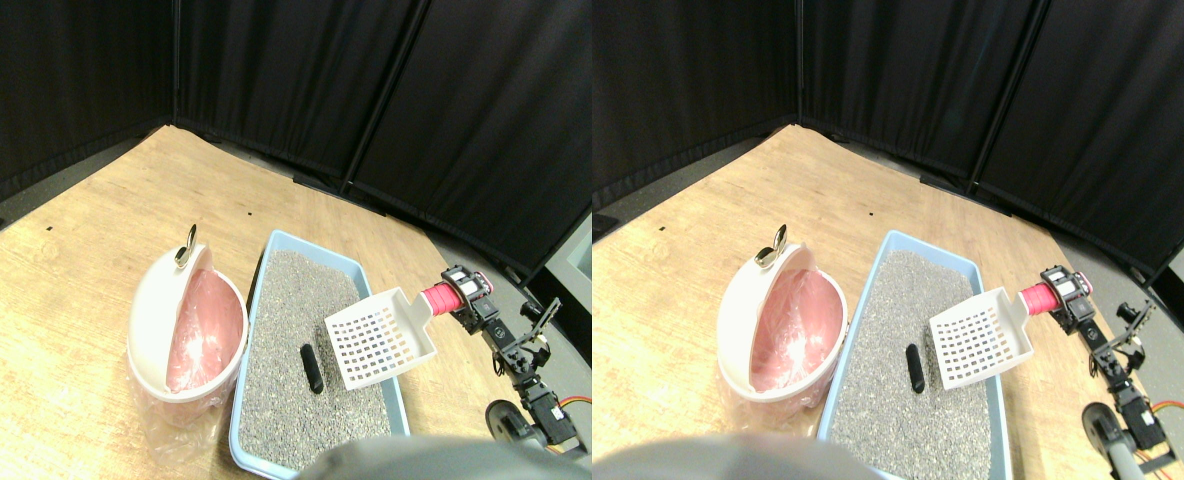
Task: Scoop (unimanual)
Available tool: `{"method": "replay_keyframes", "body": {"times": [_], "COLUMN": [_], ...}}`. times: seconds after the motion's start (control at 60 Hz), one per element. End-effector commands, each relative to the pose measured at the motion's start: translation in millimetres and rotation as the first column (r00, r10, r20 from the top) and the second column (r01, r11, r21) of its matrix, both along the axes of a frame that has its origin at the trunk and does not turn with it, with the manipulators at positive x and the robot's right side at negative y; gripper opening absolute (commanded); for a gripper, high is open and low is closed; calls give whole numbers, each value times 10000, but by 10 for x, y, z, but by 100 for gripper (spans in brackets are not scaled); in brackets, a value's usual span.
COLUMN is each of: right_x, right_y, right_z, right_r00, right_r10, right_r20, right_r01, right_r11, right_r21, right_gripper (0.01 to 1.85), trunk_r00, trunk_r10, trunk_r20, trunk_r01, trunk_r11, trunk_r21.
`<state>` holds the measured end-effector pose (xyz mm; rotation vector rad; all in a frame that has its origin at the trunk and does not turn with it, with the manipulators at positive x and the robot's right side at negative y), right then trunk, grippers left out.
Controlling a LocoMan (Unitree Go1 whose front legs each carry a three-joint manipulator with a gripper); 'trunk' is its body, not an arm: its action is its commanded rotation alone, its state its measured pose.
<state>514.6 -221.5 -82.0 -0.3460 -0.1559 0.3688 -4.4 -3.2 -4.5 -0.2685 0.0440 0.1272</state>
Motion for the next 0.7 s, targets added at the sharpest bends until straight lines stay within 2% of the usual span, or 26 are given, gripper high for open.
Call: {"method": "replay_keyframes", "body": {"times": [0.017, 0.083, 0.1, 0.217, 0.383, 0.6, 0.7], "right_x": [6, 35, 43, 60, 57, 39, 15], "right_y": [24, 33, 36, 48, 63, 120, 164], "right_z": [75, 65, 63, 53, 39, 24, 46], "right_r00": [9986, 9986, 9986, 9987, 9973, 9887, 9876], "right_r10": [261, 296, 288, 197, 149, 827, 1072], "right_r20": [464, 445, 448, 477, 717, 1249, 1146], "right_r01": [-260, -290, -280, -179, -56, -507, -726], "right_r11": [9997, 9995, 9994, 9991, 9917, 9695, 9595], "right_r21": [-38, -142, -178, -381, -1288, -2400, -2722], "right_gripper": [6, 6, 6, 6, 6, 6, 6], "trunk_r00": [9996, 9995, 9994, 9993, 9989, 9983, 9980], "trunk_r10": [122, 130, 133, 157, 190, 270, 301], "trunk_r20": [-243, -270, -319, -336, -417, -507, -547], "trunk_r01": [-128, -137, -142, -166, -205, -293, -330], "trunk_r11": [9996, 9996, 9996, 9994, 9992, 9985, 9981], "trunk_r21": [-232, -245, -264, -292, -356, -453, -527]}}
